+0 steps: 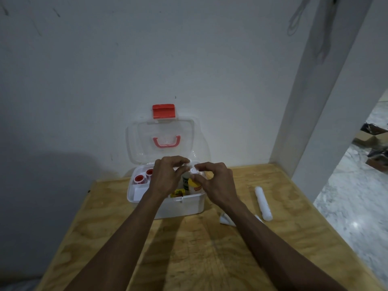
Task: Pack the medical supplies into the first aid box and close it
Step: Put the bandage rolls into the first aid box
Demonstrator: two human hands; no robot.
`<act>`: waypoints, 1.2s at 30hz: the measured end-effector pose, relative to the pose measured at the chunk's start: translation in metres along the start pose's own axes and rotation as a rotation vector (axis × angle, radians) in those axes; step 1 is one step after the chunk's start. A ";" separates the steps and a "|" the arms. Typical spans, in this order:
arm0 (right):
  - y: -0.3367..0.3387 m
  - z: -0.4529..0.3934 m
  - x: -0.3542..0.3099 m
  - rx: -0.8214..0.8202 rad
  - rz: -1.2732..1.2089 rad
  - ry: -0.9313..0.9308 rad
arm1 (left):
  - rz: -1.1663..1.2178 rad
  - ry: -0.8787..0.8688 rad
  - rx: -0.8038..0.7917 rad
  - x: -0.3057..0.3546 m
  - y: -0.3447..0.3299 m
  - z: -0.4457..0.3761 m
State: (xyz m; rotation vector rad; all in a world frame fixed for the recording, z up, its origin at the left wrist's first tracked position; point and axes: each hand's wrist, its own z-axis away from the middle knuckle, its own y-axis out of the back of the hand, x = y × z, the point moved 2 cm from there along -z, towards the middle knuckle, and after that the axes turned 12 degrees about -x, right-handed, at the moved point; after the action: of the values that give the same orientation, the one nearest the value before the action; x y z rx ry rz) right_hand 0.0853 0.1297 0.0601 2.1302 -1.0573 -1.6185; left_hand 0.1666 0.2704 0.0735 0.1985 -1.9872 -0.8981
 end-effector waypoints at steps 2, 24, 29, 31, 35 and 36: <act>0.001 0.000 0.000 -0.003 0.003 0.000 | -0.008 0.001 -0.001 0.001 0.001 0.001; 0.104 0.136 0.053 0.097 0.222 -0.368 | -0.147 -0.145 -0.136 0.074 -0.080 0.095; 0.090 0.159 0.063 0.046 0.217 -0.481 | -0.234 -0.136 -0.264 0.060 -0.106 0.105; 0.087 0.162 0.066 0.046 0.208 -0.484 | -0.261 -0.126 -0.246 0.058 -0.108 0.105; 0.082 0.164 0.069 0.046 0.230 -0.479 | -0.316 -0.074 -0.287 0.055 -0.110 0.099; 0.081 0.164 0.070 0.039 0.241 -0.490 | -0.317 -0.067 -0.300 0.055 -0.112 0.099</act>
State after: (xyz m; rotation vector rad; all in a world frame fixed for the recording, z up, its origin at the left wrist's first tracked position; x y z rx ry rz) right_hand -0.0882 0.0598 0.0016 1.5779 -1.4293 -2.0547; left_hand 0.0340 0.2152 0.0060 0.3201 -1.8820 -1.4091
